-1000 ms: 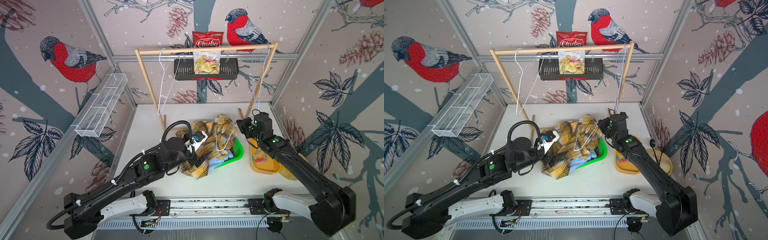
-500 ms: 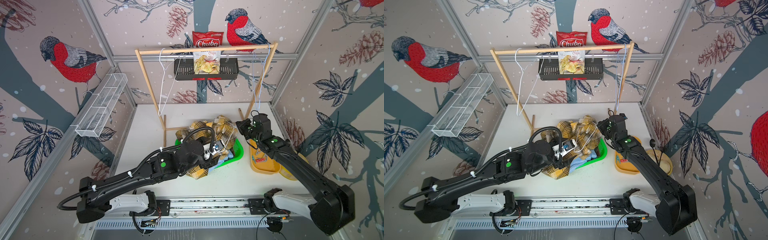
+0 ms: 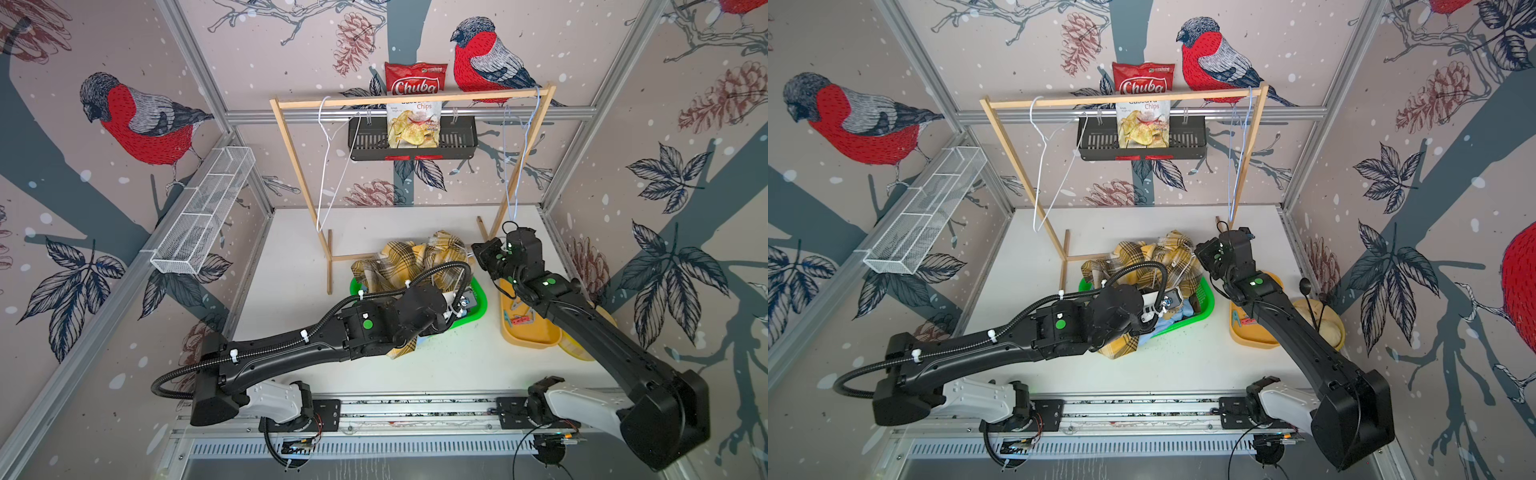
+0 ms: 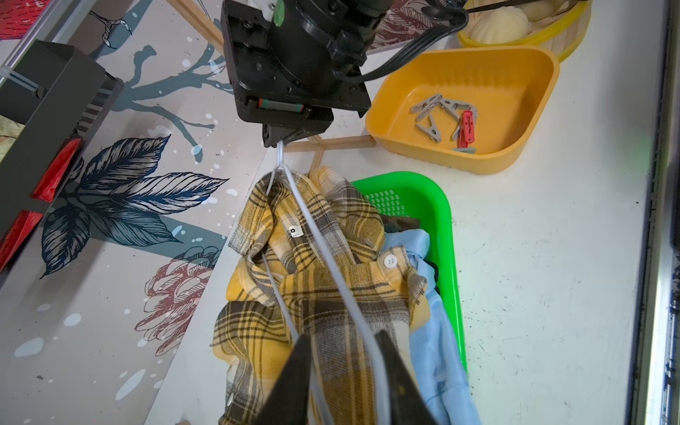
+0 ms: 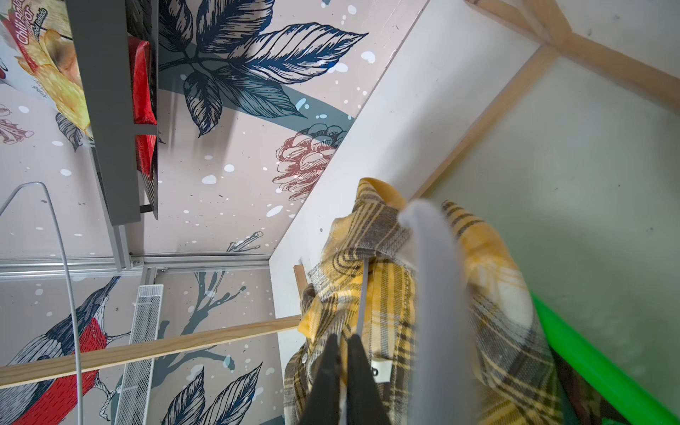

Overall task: Remove the clothespins securing long-sleeve shirts to the hanger
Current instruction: Remove the long-sleeve shirt from the hanger.

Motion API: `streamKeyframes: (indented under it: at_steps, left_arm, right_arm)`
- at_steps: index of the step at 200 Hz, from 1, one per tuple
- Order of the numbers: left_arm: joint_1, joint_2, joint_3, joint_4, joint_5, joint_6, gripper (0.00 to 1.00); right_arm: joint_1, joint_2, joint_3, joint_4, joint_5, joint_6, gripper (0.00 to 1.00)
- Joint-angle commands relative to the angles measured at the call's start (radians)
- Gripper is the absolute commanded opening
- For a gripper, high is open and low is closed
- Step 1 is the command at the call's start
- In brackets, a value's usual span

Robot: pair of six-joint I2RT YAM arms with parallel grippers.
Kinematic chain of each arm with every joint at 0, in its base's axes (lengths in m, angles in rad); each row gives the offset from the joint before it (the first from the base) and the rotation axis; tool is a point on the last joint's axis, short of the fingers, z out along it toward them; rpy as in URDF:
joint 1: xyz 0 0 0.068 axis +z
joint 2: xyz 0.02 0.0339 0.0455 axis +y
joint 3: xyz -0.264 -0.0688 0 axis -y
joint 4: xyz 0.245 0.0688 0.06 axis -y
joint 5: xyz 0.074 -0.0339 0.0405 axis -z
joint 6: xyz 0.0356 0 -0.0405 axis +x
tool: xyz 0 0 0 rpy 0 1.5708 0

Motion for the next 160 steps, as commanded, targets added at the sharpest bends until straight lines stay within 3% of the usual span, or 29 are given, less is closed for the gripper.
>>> streamKeyframes:
  at_steps: [1,15,34,45,53,66,74,86,102,160]
  left_arm:
    - [-0.006,0.013,0.013,0.004,-0.05,0.013,0.1]
    - [-0.007,0.013,0.015,0.012,-0.056,0.005,0.0]
    - [-0.01,0.008,0.002,0.031,-0.059,0.009,0.0]
    - [-0.012,0.007,0.004,0.032,-0.07,0.008,0.0]
    - [-0.012,0.004,0.002,0.037,-0.086,0.002,0.0]
    - [-0.012,-0.007,-0.006,0.055,-0.129,-0.017,0.0]
    - [-0.012,-0.018,-0.013,0.064,-0.155,-0.02,0.0]
    - [-0.012,-0.036,-0.025,0.077,-0.189,-0.023,0.0]
    - [-0.002,-0.065,-0.035,0.07,-0.205,-0.045,0.0]
    - [0.007,-0.282,-0.086,0.05,-0.116,-0.165,0.0]
  right_arm:
    - [-0.002,-0.01,-0.004,0.03,-0.019,-0.008,0.0]
    - [-0.006,-0.013,-0.008,0.034,-0.025,-0.008,0.0]
    - [-0.011,-0.017,-0.015,0.038,-0.046,-0.009,0.0]
    - [-0.011,-0.019,-0.015,0.038,-0.052,-0.014,0.08]
    - [-0.009,-0.027,-0.019,0.047,-0.058,-0.018,0.21]
    - [-0.009,-0.041,-0.026,0.076,-0.078,-0.033,0.56]
    - [-0.01,-0.051,-0.026,0.09,-0.094,-0.047,0.7]
    - [-0.009,-0.071,-0.028,0.108,-0.106,-0.068,0.86]
    - [-0.007,-0.109,-0.021,0.117,-0.104,-0.095,0.99]
    - [-0.009,-0.22,0.086,0.017,0.012,-0.208,1.0]
